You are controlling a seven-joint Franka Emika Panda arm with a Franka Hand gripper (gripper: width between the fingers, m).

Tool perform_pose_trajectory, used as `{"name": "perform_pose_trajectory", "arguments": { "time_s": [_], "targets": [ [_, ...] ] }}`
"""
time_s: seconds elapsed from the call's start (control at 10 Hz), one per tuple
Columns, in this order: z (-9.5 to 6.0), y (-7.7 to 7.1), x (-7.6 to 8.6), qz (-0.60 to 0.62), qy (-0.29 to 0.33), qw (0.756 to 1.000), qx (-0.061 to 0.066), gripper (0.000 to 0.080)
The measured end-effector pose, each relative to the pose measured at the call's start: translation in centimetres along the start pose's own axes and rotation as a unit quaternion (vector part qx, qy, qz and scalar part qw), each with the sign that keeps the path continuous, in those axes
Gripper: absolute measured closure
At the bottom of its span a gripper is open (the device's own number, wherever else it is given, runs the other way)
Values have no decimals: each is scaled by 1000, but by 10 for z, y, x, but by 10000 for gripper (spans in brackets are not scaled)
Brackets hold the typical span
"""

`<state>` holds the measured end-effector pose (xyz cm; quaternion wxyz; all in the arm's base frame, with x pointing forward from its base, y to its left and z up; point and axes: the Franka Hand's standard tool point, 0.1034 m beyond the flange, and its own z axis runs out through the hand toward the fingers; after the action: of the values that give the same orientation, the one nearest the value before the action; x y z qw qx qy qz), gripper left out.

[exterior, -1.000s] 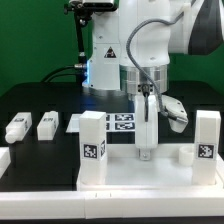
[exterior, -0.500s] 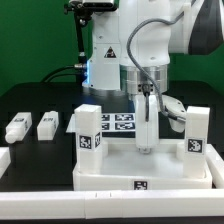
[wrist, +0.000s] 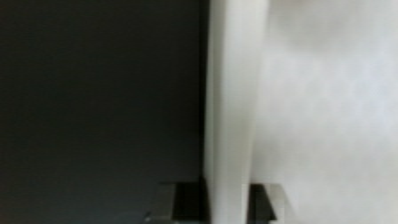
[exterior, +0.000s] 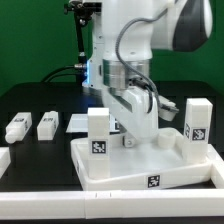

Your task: Assemble desk

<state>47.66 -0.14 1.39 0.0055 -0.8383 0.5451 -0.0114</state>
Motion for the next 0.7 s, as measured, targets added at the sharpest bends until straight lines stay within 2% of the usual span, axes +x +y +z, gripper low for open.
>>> {"name": "perform_pose_trajectory", "arguments": {
  "time_s": [0.2, 0.5, 0.7],
  "targets": [
    [-1, 3, 23, -139, 8, 990, 5, 748],
    [0, 6, 26, -223, 13, 975, -1, 748],
    [-1, 6, 31, -311, 13, 950, -5, 748]
  ]
}}
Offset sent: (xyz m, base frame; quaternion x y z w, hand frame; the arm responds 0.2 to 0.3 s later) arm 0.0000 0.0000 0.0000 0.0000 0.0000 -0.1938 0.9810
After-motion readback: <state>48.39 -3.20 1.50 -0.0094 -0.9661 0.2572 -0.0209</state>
